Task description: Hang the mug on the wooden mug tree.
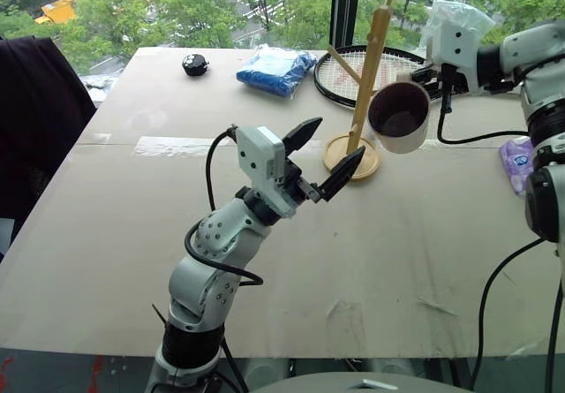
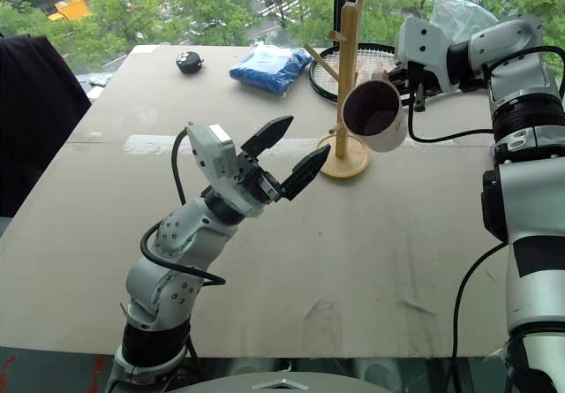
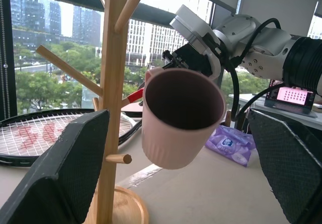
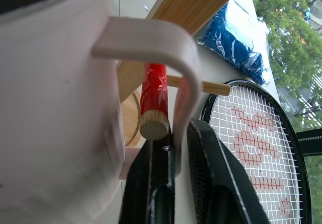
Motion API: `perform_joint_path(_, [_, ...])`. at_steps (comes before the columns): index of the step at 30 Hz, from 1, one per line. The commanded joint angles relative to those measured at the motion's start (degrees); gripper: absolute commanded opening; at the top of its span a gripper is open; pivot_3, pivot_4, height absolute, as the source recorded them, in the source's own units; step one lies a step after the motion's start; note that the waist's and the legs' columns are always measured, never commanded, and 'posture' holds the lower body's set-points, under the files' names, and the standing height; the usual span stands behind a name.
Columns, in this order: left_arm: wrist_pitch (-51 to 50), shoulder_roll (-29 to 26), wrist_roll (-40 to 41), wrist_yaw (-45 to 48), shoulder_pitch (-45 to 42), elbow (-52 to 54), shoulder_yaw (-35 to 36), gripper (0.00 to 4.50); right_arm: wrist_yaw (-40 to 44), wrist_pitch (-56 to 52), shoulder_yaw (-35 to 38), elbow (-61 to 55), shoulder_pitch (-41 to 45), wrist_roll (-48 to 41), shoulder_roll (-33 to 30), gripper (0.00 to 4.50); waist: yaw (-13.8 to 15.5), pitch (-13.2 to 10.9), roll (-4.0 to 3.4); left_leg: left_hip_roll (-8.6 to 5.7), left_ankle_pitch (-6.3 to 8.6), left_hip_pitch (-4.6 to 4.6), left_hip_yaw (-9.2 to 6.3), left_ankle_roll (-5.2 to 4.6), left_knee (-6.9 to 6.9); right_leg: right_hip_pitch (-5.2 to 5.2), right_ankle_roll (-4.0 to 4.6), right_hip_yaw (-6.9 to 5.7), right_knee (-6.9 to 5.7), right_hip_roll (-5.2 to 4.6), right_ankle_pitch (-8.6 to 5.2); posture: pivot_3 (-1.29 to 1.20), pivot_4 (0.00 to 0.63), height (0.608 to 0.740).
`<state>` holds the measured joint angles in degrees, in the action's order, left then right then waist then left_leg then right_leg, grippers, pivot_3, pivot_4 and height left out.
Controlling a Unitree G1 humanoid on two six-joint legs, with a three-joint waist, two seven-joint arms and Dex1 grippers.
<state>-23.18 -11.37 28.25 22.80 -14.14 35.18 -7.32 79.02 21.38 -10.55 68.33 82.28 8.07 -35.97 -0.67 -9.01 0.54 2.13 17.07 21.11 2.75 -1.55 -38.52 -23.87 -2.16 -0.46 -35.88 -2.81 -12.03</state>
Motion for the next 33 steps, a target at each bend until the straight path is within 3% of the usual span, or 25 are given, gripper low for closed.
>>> perform_joint_path(1, [1.3,0.3,-0.1,0.1,0.4,0.7,-0.3,4.5,-3.5,-0.3,1.7,-0.7,3.5,-0.3,-0.2,2.33,0.0,0.0,-0.01,0.0,0.0,0.0,0.0,0.0,0.0,0.0,0.0,0.0,0.0,0.0,0.0,0.0,0.15,0.74])
perform_joint_path(2, [1.2,0.3,-0.1,0.2,0.6,0.8,-0.3,4.5,-4.4,-0.5,2.0,-0.6,3.7,-0.5,-0.3,2.99,0.0,0.0,-0.02,0.0,0.0,0.0,-0.01,0.0,0.0,0.0,0.0,0.0,0.0,0.0,0.0,0.0,0.15,0.74])
perform_joint_path(6, [0.9,-0.5,0.2,0.8,0.9,0.9,0.2,4.5,-6.5,-4.7,4.6,-0.5,3.3,-2.6,-1.7,4.43,0.0,0.0,-0.04,0.0,0.0,0.0,-0.03,0.0,0.02,-0.01,0.0,-0.03,0.0,0.01,0.0,0.0,0.15,0.74])
perform_joint_path(13, [2.2,-5.3,-3.5,2.0,9.1,-0.2,0.4,4.5,-2.6,-17.5,12.9,-9.6,-9.3,-12.0,-6.7,4.43,0.3,0.0,-0.04,0.01,0.01,0.11,-0.03,-0.01,0.03,0.0,0.0,-0.08,0.04,-0.15,0.0,0.0,0.15,0.74])
perform_joint_path(19, [6.8,-10.1,-8.5,3.8,21.0,-2.9,1.9,4.5,-7.1,-35.3,25.4,-46.3,-43.6,-27.1,-8.3,4.43,1.0,0.0,-0.1,0.06,0.06,0.28,-0.18,-0.11,0.1,-0.14,-0.02,-0.17,0.0,-0.24,0.0,0.0,0.15,0.74])
perform_joint_path(23, [10.1,-11.2,-10.0,5.4,25.3,-4.6,1.9,4.5,-14.5,-42.5,29.5,-65.8,-62.9,-32.9,-4.4,4.43,1.3,0.0,-0.2,0.07,0.14,0.55,-0.27,-0.25,0.03,-0.41,-0.02,-0.25,-0.11,-0.17,0.0,0.0,0.15,0.74])
perform_joint_path(27, [11.2,-11.1,-10.5,5.8,30.3,-5.7,1.8,4.5,-23.9,-41.0,28.9,-80.6,-84.3,-34.6,7.7,4.43,1.4,0.3,0.2,0.03,0.16,0.35,-0.21,-0.28,-0.04,-0.25,-0.01,-0.27,-0.1,0.04,-0.02,0.0,0.15,0.74])
perform_joint_path(30, [11.4,-11.1,-10.8,6.0,31.9,-5.6,2.0,4.5,-27.8,-36.0,26.5,-84.7,-93.2,-30.9,11.9,4.43,1.4,0.2,-0.05,0.12,0.16,0.26,-0.2,-0.28,-0.03,-0.21,0.21,-0.23,-0.11,0.03,-0.17,0.0,0.15,0.74])
perform_joint_path(33, [11.3,-11.7,-10.9,6.8,32.4,-5.4,1.9,4.5,-30.7,-31.1,26.2,-83.4,-96.8,-28.8,13.7,4.43,1.0,0.2,-0.08,0.08,0.16,0.11,0.05,-0.29,-0.23,-0.14,-0.03,0.0,-0.12,0.01,-0.23,0.0,0.15,0.74])
